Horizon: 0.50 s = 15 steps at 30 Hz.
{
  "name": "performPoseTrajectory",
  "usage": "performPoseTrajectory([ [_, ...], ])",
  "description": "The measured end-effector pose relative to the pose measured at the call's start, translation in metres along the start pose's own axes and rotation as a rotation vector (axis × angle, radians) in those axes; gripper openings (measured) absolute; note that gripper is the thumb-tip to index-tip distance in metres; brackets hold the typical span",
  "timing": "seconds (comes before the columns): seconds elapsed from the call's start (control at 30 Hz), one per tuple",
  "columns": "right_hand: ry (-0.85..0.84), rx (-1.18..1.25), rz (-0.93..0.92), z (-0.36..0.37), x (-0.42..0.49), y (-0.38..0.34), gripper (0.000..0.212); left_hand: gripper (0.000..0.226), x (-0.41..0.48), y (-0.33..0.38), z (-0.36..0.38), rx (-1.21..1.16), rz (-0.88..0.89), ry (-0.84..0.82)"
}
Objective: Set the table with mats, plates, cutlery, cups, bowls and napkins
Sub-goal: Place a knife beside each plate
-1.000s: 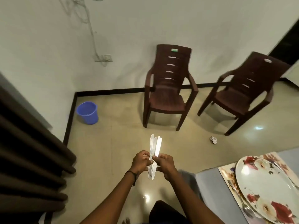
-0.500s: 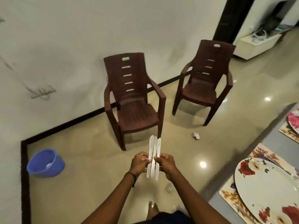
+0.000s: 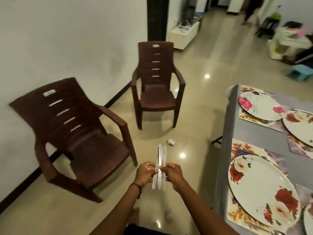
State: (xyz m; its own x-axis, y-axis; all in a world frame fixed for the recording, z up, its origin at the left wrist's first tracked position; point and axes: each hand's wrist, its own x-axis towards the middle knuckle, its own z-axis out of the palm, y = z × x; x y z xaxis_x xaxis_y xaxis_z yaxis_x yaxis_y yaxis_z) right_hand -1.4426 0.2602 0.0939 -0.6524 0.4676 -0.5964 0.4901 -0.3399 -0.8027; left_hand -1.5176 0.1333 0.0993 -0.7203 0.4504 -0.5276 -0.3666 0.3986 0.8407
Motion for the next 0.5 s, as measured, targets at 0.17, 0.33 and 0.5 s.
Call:
performPoseTrajectory([
  [0.17,0.183,0.109,0.011,-0.001,0.03,-0.028,0.014,0.017,0.07,0.038,0.002,0.101,0.003,-0.21],
  [0.33,0.406,0.256,0.022,-0.011,0.046,-0.049,0.008,0.021,0.118,0.074,0.027,0.194,0.026,-0.384],
  [0.5,0.612,0.38,0.039,-0.039,0.059,-0.056,0.005,0.023,0.147,0.093,0.074,0.338,0.072,-0.534],
])
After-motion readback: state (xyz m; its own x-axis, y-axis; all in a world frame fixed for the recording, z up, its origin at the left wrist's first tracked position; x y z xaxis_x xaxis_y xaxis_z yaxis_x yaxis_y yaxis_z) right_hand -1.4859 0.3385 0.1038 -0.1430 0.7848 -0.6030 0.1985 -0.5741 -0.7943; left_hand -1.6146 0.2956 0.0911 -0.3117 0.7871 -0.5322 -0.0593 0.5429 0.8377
